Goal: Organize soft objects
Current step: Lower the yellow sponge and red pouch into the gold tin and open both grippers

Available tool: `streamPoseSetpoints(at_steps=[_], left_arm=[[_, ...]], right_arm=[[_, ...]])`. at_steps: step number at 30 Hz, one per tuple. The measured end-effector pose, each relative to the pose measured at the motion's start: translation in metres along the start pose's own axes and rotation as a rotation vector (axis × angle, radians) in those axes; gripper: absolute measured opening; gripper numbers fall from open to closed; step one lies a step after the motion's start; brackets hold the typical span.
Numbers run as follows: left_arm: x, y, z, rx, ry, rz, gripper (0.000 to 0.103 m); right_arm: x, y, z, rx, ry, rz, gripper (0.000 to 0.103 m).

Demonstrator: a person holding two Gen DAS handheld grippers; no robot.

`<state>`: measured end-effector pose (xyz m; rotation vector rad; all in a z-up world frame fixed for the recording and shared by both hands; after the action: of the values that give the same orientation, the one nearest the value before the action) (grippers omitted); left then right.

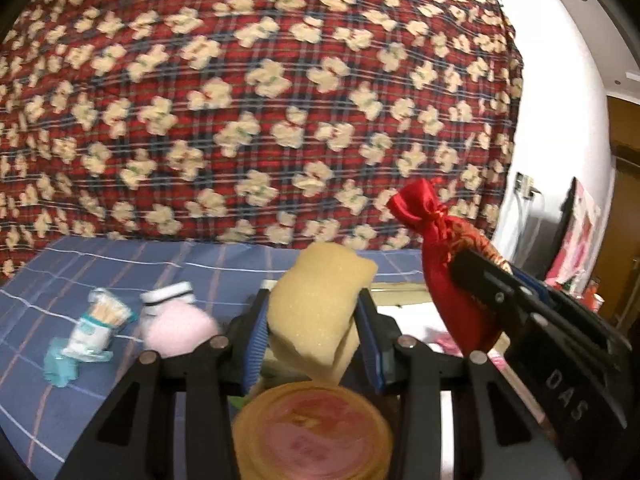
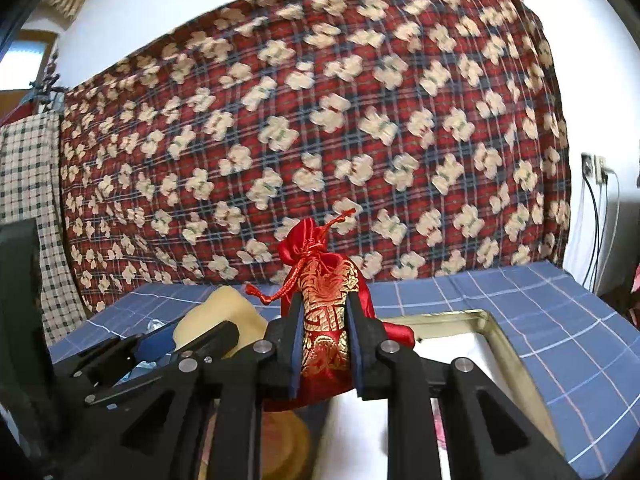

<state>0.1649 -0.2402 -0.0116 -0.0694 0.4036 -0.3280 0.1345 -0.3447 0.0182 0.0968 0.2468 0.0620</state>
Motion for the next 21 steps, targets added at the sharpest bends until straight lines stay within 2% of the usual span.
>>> streamPoseSetpoints(at_steps=[6, 10, 21], left_arm=[[0.014, -0.033, -0.001, 0.001, 0.055, -0.066, 0.041], [0.023, -0.057, -0.006, 0.036, 0.084, -0.084, 0.041], [0.044, -0.108, -0.028, 0.121, 0.183, -0.127, 0.041]], right_arm=[[-0.002, -0.053, -0.003, 0.073, 0.044, -0.048, 0.021], [-0.001, -0.086, -0.011, 0.126, 0.091, -0.078, 0.021], [0.001, -0.127, -0.026, 0.163, 0.177, -0.137, 0.021]])
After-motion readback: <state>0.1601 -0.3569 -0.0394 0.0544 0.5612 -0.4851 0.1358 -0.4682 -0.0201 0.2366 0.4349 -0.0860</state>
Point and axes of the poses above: each gripper's, at about its wrist camera, not at the fingertips, and x roughly the way its jaws point, y to its left, z to its top, the point moved 10 cm from there along x, roughly the way its jaws point, and after that the axes turned 6 degrees about z, right-handed, at the moved point
